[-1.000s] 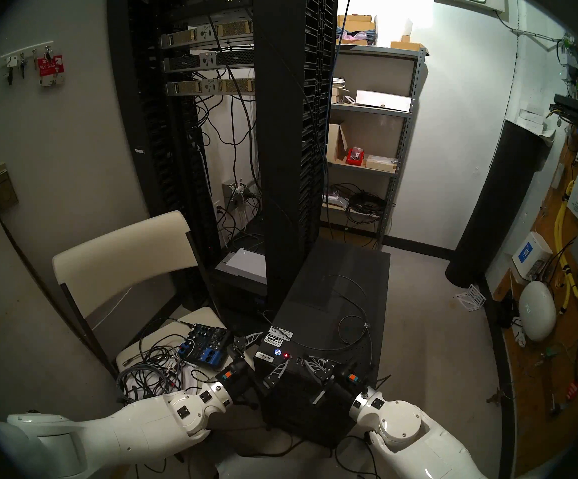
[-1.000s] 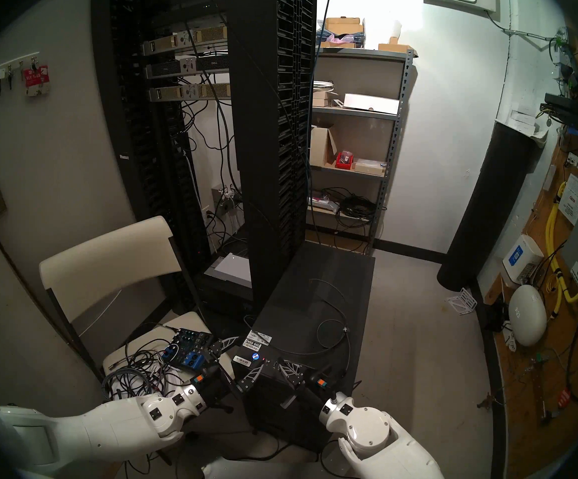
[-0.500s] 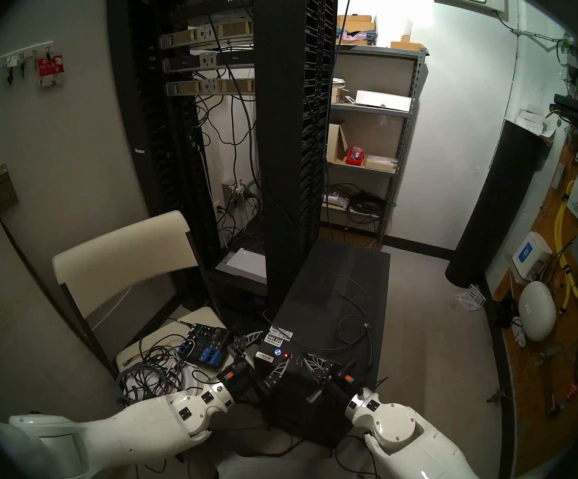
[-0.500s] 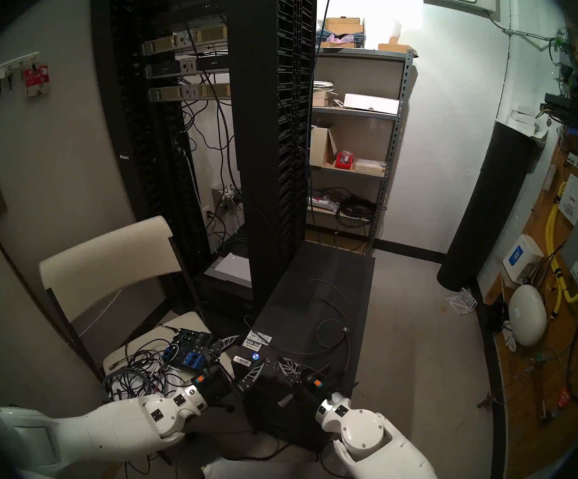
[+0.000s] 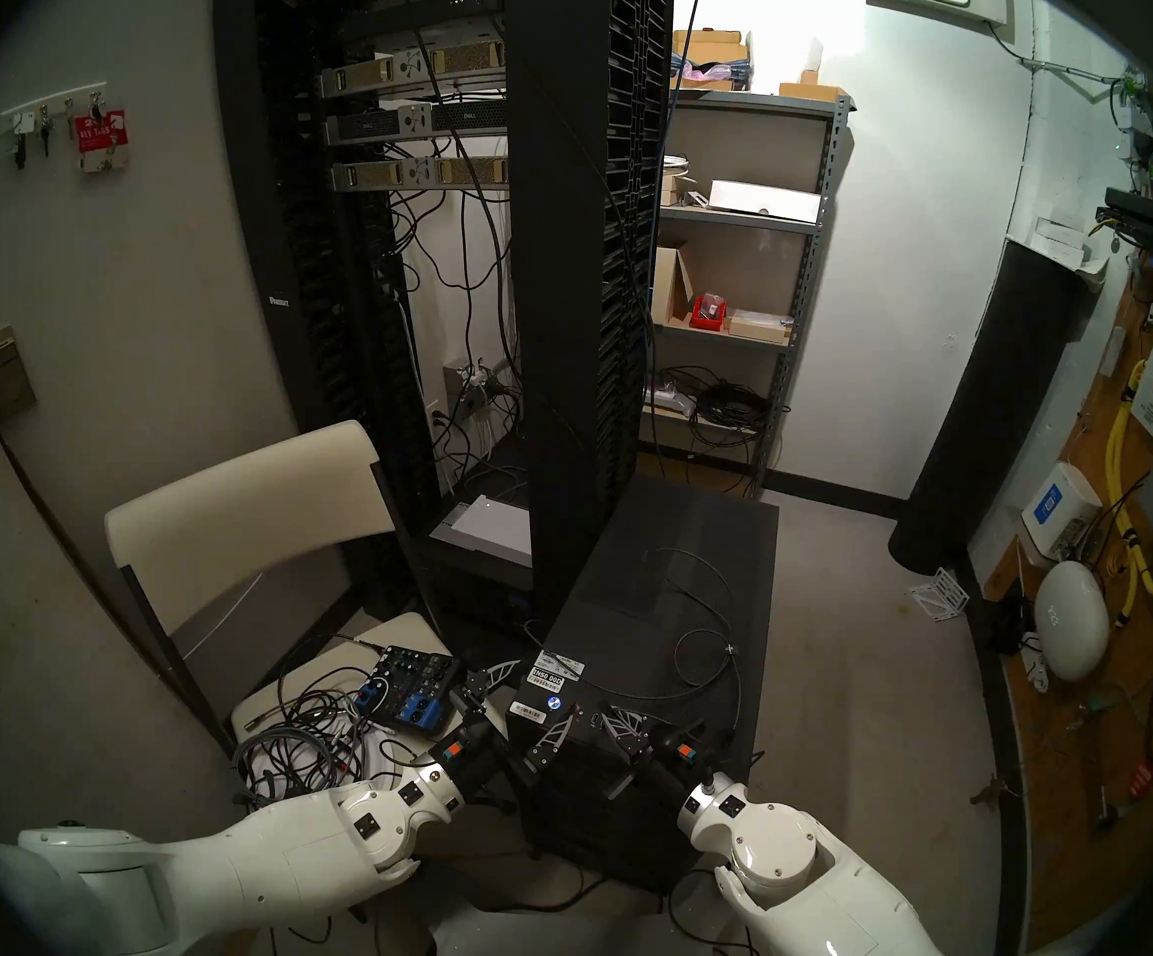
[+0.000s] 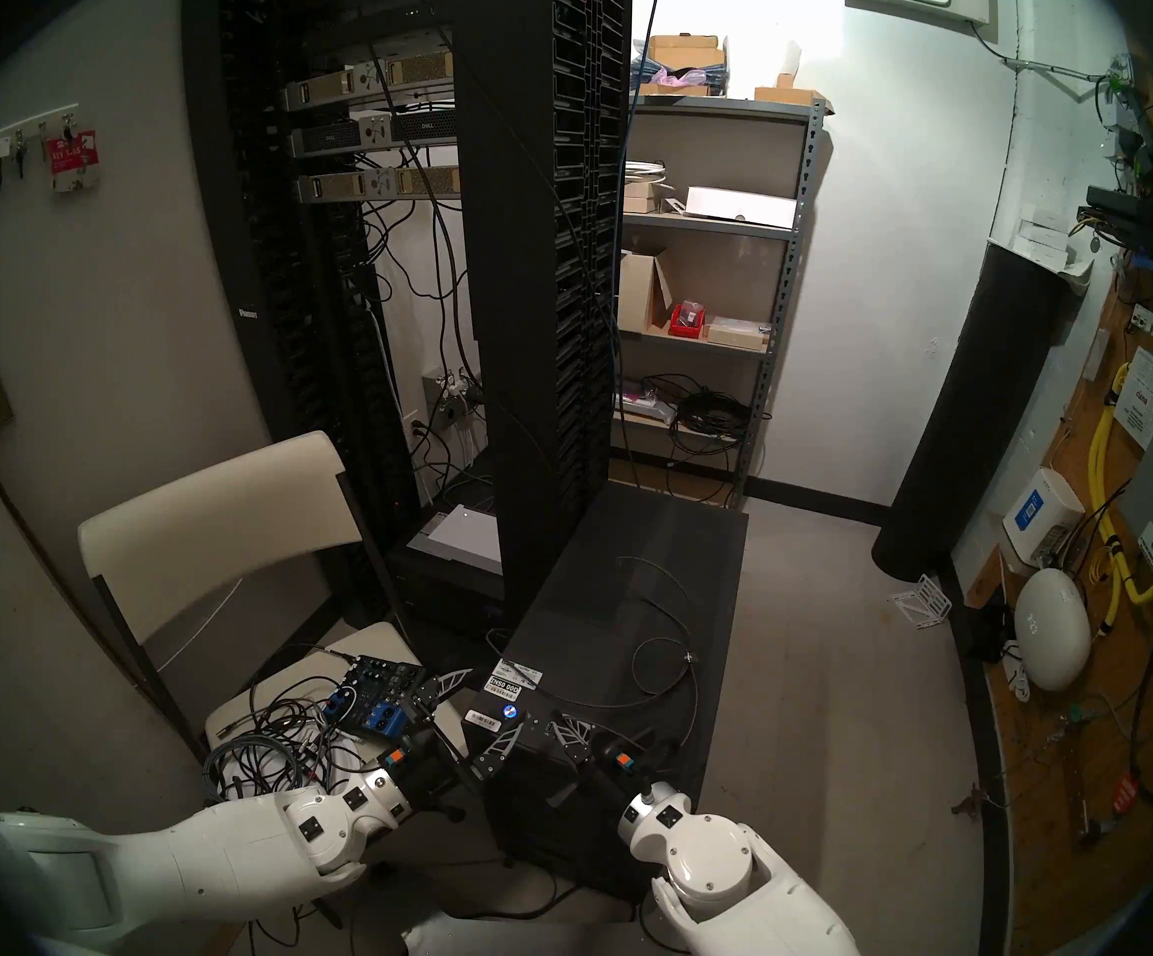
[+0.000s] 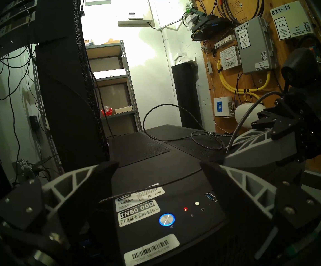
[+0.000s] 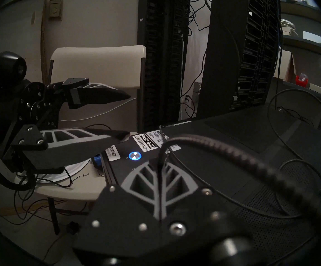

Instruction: Insert the cable into the workstation's USB slot

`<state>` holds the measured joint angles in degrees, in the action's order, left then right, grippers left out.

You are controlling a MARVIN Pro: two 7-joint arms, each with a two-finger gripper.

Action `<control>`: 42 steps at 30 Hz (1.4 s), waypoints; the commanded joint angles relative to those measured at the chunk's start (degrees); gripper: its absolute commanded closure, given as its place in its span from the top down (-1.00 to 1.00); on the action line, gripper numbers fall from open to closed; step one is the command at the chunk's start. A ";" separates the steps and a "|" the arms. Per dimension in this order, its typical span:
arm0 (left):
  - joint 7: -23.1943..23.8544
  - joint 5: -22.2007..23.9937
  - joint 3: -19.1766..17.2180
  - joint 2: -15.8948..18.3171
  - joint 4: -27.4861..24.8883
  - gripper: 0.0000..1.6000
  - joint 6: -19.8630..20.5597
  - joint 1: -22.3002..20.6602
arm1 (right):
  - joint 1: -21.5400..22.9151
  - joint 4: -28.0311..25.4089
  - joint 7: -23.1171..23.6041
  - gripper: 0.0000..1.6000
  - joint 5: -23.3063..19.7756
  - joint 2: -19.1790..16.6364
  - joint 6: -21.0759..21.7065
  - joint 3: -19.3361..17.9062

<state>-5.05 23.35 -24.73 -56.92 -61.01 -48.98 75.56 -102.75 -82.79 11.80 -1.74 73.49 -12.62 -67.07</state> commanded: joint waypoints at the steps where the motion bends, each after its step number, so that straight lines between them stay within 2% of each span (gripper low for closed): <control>1: 0.66 0.35 -0.14 -0.31 0.15 1.00 -0.88 -0.56 | 0.22 -0.49 -0.67 -1.00 -0.10 0.93 -0.41 0.11; 18: 1.80 0.64 -0.34 -1.07 1.57 1.00 -1.11 -0.64 | -0.24 -1.45 -0.77 -1.00 -0.56 -0.36 -0.31 0.03; 28: 1.77 -0.27 -0.28 -1.81 2.75 1.00 -1.64 -0.72 | -0.44 -1.35 -0.93 -1.00 -1.11 -0.58 -1.75 -0.13; 30: 1.31 -0.59 -0.39 -1.05 0.99 1.00 -0.98 -0.46 | -0.41 -1.29 -1.02 -1.00 -1.14 -0.53 -1.83 -0.09; 32: 1.68 -0.48 -0.33 -1.95 2.89 1.00 -1.64 -0.84 | -0.37 -1.14 -1.16 -1.00 -1.14 -0.40 -2.03 -0.05; 35: 0.88 -0.98 -0.46 -0.66 0.19 1.00 -0.67 -0.32 | -0.17 -0.54 -1.22 -1.00 -1.31 0.00 -2.81 0.05; 42: 0.10 -1.61 -0.41 -0.04 -0.92 1.00 -0.14 -0.11 | 0.27 0.27 -1.68 -1.00 -1.21 0.67 -3.90 0.35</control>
<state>-4.46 21.68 -24.79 -57.58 -59.98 -49.47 75.37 -103.17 -82.20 10.31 -2.92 73.06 -14.86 -67.08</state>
